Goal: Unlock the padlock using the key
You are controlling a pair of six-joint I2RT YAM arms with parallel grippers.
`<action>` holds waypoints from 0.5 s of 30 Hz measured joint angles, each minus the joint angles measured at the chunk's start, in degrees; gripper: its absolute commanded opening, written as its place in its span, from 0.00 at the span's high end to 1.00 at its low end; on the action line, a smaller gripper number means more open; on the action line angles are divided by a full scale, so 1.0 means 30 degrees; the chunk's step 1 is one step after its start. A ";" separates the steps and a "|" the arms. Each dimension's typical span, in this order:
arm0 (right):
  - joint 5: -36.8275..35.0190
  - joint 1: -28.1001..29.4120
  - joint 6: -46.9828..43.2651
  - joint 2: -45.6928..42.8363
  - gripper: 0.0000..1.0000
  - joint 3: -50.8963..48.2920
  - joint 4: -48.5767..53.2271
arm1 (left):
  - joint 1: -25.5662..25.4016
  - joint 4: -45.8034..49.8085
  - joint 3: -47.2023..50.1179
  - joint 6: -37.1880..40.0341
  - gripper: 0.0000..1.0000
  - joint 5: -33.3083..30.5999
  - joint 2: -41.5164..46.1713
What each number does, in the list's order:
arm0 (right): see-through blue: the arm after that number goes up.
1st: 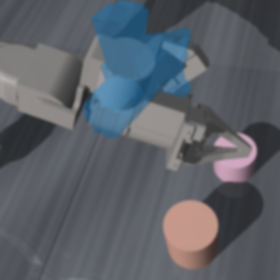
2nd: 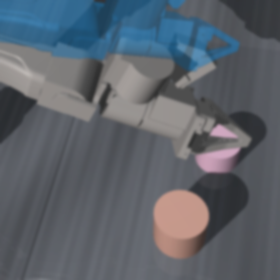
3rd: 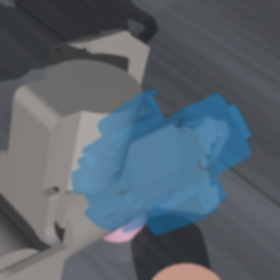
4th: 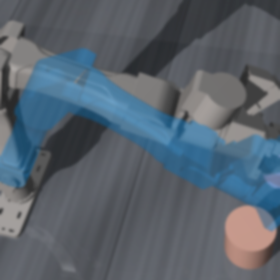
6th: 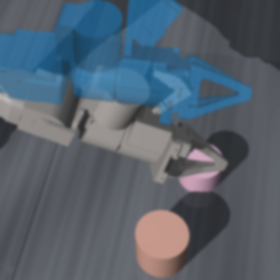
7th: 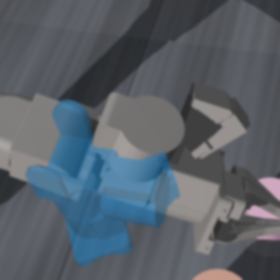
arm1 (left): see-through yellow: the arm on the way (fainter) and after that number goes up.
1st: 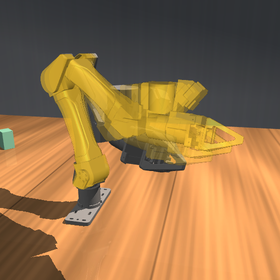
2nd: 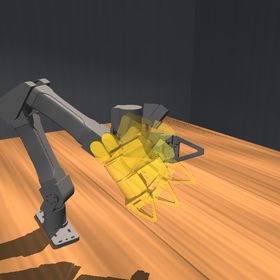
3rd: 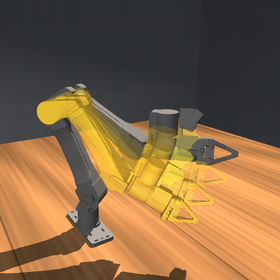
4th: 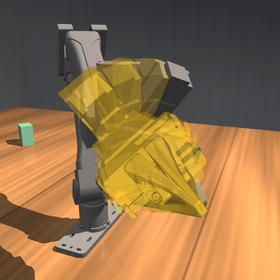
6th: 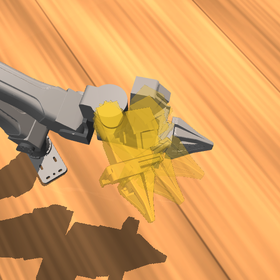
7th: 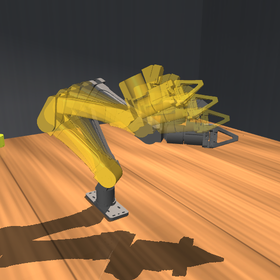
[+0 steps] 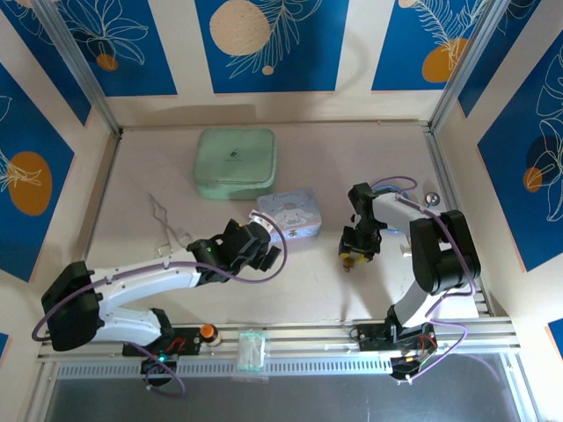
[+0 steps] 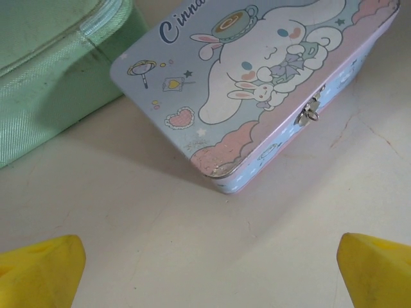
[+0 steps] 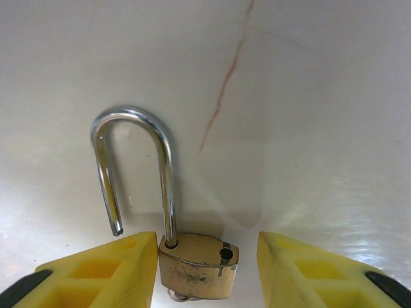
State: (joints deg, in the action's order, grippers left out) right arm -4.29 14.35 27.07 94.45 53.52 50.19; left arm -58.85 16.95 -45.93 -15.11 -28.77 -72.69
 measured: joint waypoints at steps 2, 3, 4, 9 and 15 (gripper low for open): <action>-0.0423 0.0007 0.0095 -0.0102 0.48 0.0000 0.0095 | 0.0204 0.0095 0.0066 -0.0182 0.00 -0.0051 0.0248; -0.0612 0.0051 0.0102 -0.0146 0.43 0.0000 0.0117 | 0.0364 0.0095 0.0160 -0.0291 0.00 -0.0073 0.0423; -0.0809 0.0124 0.0182 -0.0255 0.36 0.0000 0.0102 | 0.0619 0.0095 0.0328 -0.0393 0.00 -0.0095 0.0750; -0.2353 0.0998 0.0270 -0.2557 0.03 0.0007 -0.0495 | 0.2120 -0.0087 0.1596 -0.1013 0.00 -0.0780 0.3184; -0.4401 0.1435 -0.0401 -0.6200 0.01 -0.0175 -0.3322 | 0.5442 -0.0867 0.3322 -0.1158 0.00 -0.2426 0.5719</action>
State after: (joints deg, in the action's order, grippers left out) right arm -17.50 18.65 25.87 75.85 52.99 40.23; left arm -42.52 14.35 -35.97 -18.59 -36.05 -55.53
